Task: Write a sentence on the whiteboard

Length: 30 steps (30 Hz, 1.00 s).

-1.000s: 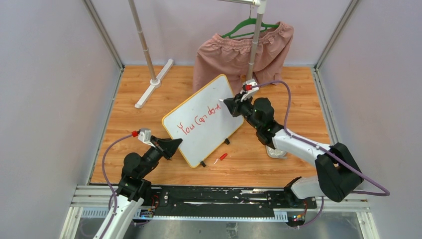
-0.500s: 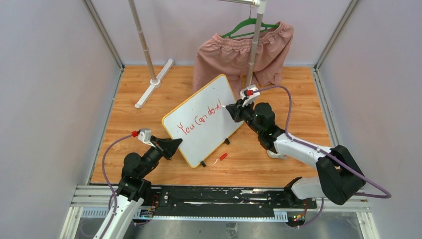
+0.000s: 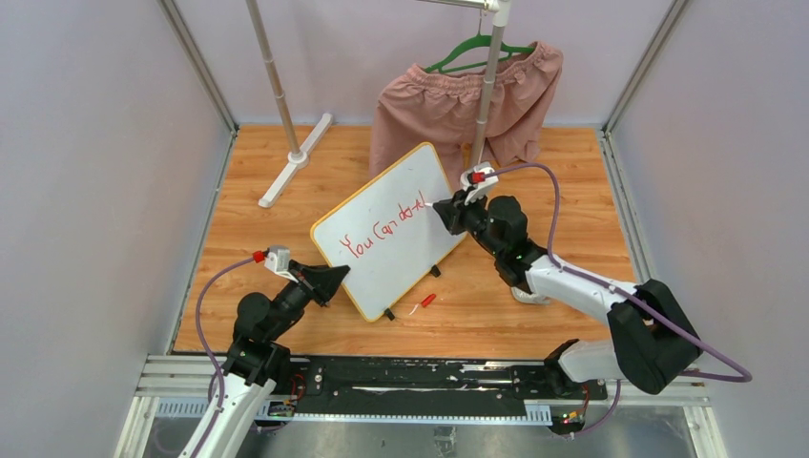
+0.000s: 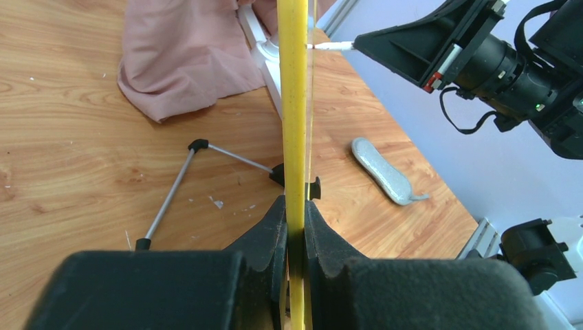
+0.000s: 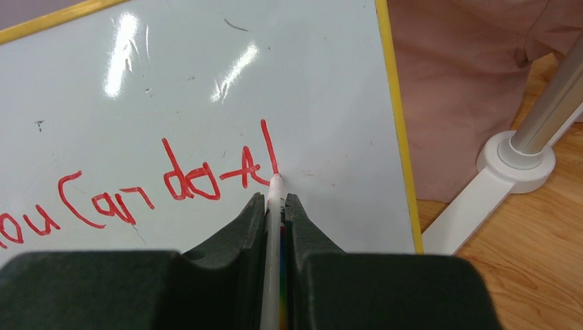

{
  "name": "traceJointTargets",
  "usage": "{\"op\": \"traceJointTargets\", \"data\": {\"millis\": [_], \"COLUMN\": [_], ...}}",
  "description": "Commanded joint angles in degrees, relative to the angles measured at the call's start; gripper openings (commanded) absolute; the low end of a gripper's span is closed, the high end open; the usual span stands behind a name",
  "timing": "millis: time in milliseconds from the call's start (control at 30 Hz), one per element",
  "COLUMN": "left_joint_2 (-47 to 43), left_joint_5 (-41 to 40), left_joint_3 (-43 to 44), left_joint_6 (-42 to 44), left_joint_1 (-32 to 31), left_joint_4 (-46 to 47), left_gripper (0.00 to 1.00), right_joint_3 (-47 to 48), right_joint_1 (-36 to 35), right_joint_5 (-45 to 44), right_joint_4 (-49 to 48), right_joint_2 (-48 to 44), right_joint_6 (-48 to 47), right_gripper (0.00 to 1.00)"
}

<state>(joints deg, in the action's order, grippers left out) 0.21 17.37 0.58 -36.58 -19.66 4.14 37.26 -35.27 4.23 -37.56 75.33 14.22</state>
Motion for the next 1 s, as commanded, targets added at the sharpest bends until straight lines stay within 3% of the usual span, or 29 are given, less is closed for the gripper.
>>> {"op": "traceJointTargets", "data": {"millis": [0,500,967], "left_joint_2": [-3.03,-3.11,-3.11], "left_joint_5": [0.83,0.83,0.83], "left_joint_3": [-4.27,-4.35,-4.29], "left_joint_6": [2.87,2.90,2.87], "left_joint_1": [-0.73,-0.73,-0.73], "left_joint_4": [-4.41,-4.41,-4.40], "left_gripper": [0.00,0.00,0.00], "right_joint_3": [3.34,5.29,2.74], "right_joint_1": [-0.13,0.32,0.53], "right_joint_5": [-0.83,-3.52,-0.52], "right_joint_4": [0.72,2.49,-1.54], "right_joint_2": [-0.55,0.08,-2.34], "right_joint_6": [-0.86,-2.52,-1.18], "right_gripper": [0.00,0.00,0.00]}}
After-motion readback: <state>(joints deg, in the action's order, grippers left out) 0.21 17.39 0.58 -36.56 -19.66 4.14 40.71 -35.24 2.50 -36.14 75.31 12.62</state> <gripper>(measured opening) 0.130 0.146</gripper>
